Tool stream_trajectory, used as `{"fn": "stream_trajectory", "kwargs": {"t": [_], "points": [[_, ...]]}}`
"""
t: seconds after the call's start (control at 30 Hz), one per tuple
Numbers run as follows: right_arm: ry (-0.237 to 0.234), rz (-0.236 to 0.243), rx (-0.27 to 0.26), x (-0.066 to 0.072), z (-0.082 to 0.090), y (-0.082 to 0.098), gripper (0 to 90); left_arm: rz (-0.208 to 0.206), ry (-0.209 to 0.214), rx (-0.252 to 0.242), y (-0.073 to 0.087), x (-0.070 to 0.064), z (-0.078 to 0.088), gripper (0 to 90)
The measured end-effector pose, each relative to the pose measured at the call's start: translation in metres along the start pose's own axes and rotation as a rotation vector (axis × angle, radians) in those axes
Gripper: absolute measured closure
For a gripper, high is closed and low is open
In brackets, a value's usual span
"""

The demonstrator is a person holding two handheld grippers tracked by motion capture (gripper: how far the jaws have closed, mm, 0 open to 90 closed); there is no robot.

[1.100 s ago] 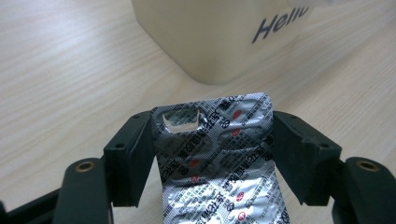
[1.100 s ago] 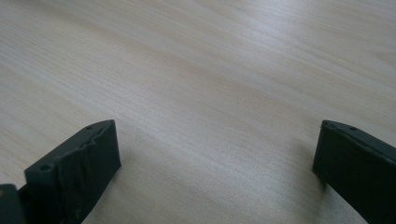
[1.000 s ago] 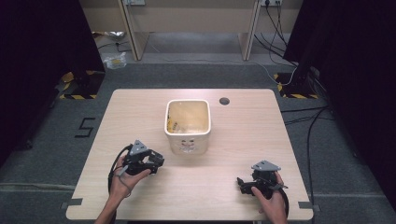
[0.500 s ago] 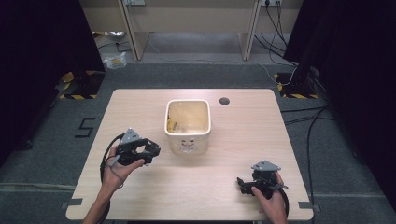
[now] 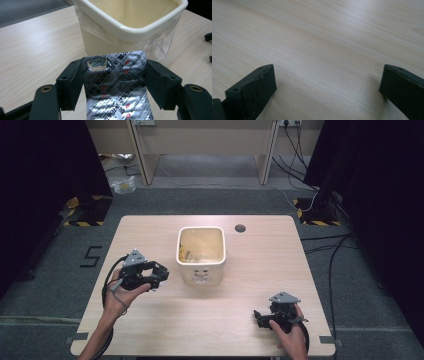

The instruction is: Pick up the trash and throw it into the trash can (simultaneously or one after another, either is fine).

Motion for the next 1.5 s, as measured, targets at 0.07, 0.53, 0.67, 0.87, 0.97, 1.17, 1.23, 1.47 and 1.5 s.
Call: {"fn": "stream_trajectory", "kwargs": {"t": [0.07, 0.53, 0.67, 0.87, 0.97, 1.17, 1.23, 1.47, 1.5], "points": [[0.000, 0.000, 0.000, 0.000, 0.000, 0.000, 0.7, -0.004, 0.004, -0.001, -0.004, 0.000, 0.002, 32.9], [-0.001, -0.001, 0.001, 0.000, 0.000, 0.000, 0.7, -0.023, 0.007, -0.014, -0.027, 0.003, 0.012, 33.1], [0.000, -0.001, 0.001, 0.000, 0.000, 0.000, 0.7, -0.032, 0.012, -0.018, -0.036, 0.002, 0.012, 33.1], [-0.001, -0.001, 0.000, 0.000, 0.000, 0.000, 0.7, -0.046, 0.037, -0.016, -0.052, -0.002, 0.009, 33.1], [-0.001, -0.001, 0.000, 0.000, 0.000, 0.000, 0.7, -0.050, 0.045, -0.019, -0.058, -0.004, 0.006, 33.1], [-0.001, 0.000, 0.000, 0.000, 0.000, 0.000, 0.7, -0.059, 0.053, -0.019, -0.072, -0.005, 0.001, 33.2], [-0.002, 0.001, 0.000, 0.000, 0.000, 0.000, 0.6, -0.061, 0.058, -0.018, -0.078, -0.005, -0.001, 33.2], [-0.003, 0.001, -0.001, 0.000, 0.000, 0.000, 0.6, -0.071, 0.072, -0.011, -0.094, -0.008, -0.018, 33.2], [-0.003, 0.001, -0.001, 0.000, 0.000, 0.000, 0.6, -0.071, 0.073, -0.013, -0.096, -0.009, -0.021, 33.3]]}}
Point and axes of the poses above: each handheld gripper's, and its own axes: z roughly backward along the jaws, y roughly out of its underside, x roughly to its left, the point moved 8 cm from there along -z, roughly forward along the jaws, and after that the axes turned 15 degrees about y, right-handed, at the moved point
